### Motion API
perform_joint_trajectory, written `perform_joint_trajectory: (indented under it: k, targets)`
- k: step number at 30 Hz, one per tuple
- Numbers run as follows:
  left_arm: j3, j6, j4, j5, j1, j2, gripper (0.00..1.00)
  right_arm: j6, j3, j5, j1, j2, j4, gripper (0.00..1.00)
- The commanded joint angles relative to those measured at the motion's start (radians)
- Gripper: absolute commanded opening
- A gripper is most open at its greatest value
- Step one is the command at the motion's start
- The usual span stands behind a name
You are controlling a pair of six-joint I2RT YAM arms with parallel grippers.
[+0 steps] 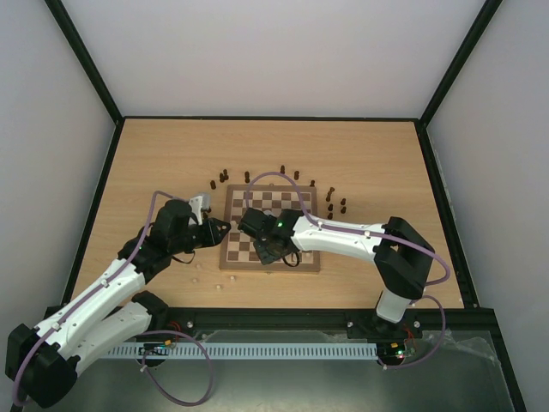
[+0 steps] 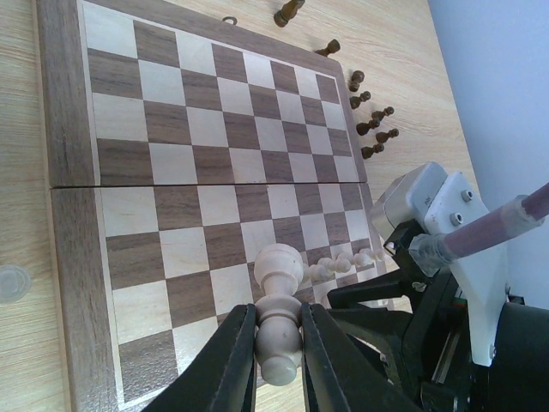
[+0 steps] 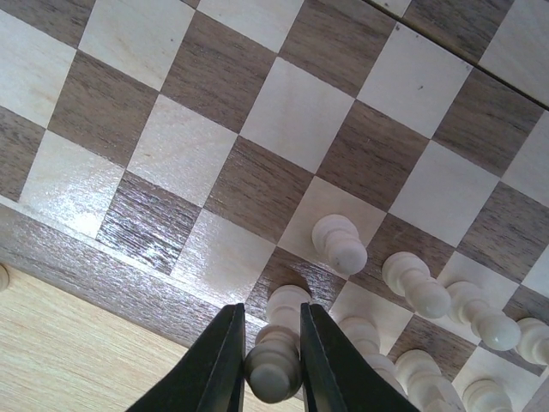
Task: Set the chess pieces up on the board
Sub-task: Place the chess piece on the chessboard.
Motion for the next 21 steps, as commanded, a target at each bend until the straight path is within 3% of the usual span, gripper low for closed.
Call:
perform_joint_trajectory:
  k: [1,21]
  targets:
    - [0.015,0.01,0.014,0.014,0.005,0.003,0.17,0.006,-0.031,-0.009,-0.007,-0.015,-0.017,0.22]
    - [0.017,0.008,0.032,0.015,0.001,0.031,0.17,-0.001,-0.018,0.013,-0.014,-0.063,-0.043,0.32]
